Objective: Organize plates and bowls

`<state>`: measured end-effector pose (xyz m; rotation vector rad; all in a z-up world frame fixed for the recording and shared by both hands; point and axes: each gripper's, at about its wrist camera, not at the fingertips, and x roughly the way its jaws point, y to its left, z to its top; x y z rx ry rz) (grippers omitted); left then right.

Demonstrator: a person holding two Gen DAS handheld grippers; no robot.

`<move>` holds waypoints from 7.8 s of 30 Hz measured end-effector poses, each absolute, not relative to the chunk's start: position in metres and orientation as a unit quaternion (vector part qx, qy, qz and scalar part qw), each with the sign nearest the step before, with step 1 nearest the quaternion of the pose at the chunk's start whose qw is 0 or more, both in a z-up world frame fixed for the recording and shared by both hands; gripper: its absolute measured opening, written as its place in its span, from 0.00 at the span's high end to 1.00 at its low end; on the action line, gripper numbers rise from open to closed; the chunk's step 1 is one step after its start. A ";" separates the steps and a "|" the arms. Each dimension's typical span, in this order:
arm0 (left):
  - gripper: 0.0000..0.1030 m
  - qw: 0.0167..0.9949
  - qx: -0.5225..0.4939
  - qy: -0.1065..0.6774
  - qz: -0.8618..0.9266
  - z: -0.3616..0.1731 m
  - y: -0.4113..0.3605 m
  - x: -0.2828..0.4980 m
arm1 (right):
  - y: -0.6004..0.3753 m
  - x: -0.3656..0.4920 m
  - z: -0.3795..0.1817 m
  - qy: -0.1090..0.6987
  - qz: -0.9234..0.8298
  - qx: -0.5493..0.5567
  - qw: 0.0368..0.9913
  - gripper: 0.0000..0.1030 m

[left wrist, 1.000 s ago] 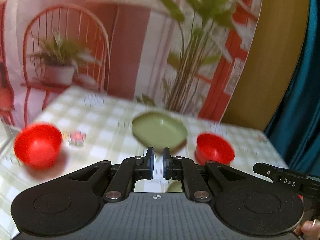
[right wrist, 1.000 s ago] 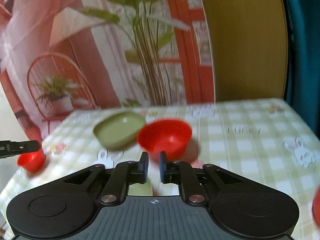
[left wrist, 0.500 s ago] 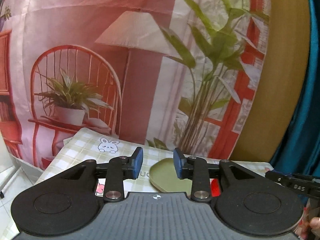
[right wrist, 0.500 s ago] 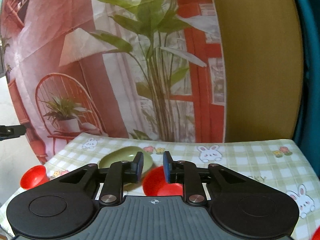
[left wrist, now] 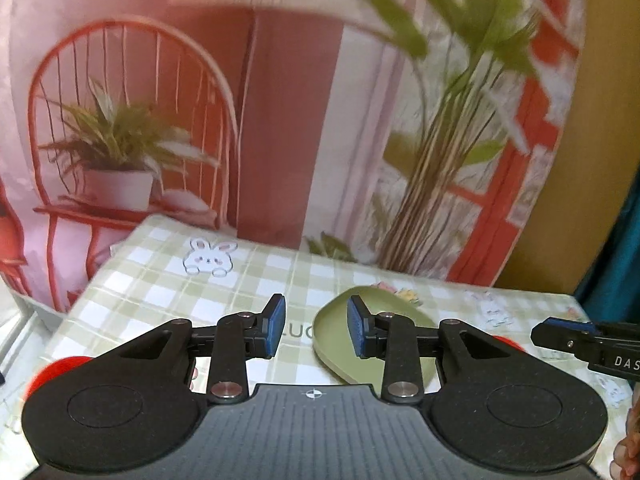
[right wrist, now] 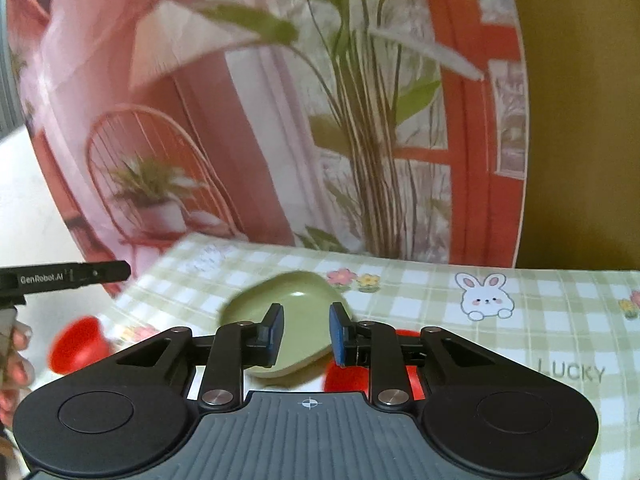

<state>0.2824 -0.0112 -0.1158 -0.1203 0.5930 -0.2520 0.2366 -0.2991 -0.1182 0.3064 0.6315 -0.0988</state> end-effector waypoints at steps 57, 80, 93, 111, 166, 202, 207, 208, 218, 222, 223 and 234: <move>0.87 0.936 -0.073 0.324 -0.119 -0.154 -0.028 0.293 | -0.296 0.288 -0.146 0.376 -0.051 0.219 0.899 0.94; 0.87 0.935 -0.046 0.319 -0.146 -0.142 -0.057 0.194 | -0.280 0.138 -0.127 0.309 -0.066 0.264 0.911 0.93; 0.86 0.914 -0.048 0.361 -0.178 -0.171 -0.068 0.142 | -0.282 0.095 -0.147 0.315 -0.092 0.286 0.901 0.93; 0.86 0.910 -0.024 0.372 -0.182 -0.178 -0.074 0.167 | -0.261 0.062 -0.163 0.337 -0.081 0.287 0.893 0.93; 0.85 0.912 0.015 0.375 -0.165 -0.198 -0.095 0.190 | -0.243 0.059 -0.174 0.388 -0.069 0.256 0.883 0.89; 0.69 0.957 -0.052 0.279 -0.058 -0.105 0.109 0.198 | -0.182 0.198 -0.093 0.305 0.014 0.209 0.929 0.77; 0.70 0.962 -0.067 0.264 -0.036 -0.104 0.148 0.210 | -0.139 0.259 -0.083 0.312 0.073 0.182 0.930 0.73; 0.69 0.961 -0.071 0.264 -0.034 -0.106 0.153 0.213 | -0.131 0.270 -0.082 0.314 0.083 0.182 0.928 0.72; 0.70 0.950 -0.080 0.301 -0.031 -0.158 0.179 0.236 | -0.070 0.350 -0.113 0.363 0.122 0.177 0.906 0.57; 0.70 0.946 -0.079 0.312 -0.036 -0.176 0.182 0.241 | -0.052 0.364 -0.133 0.390 0.120 0.165 0.898 0.57; 0.70 0.946 -0.079 0.313 -0.033 -0.180 0.183 0.242 | -0.048 0.366 -0.137 0.395 0.119 0.160 0.897 0.57; 0.70 0.933 -0.090 0.345 -0.040 -0.212 0.183 0.247 | -0.020 0.377 -0.168 0.435 0.125 0.146 0.880 0.76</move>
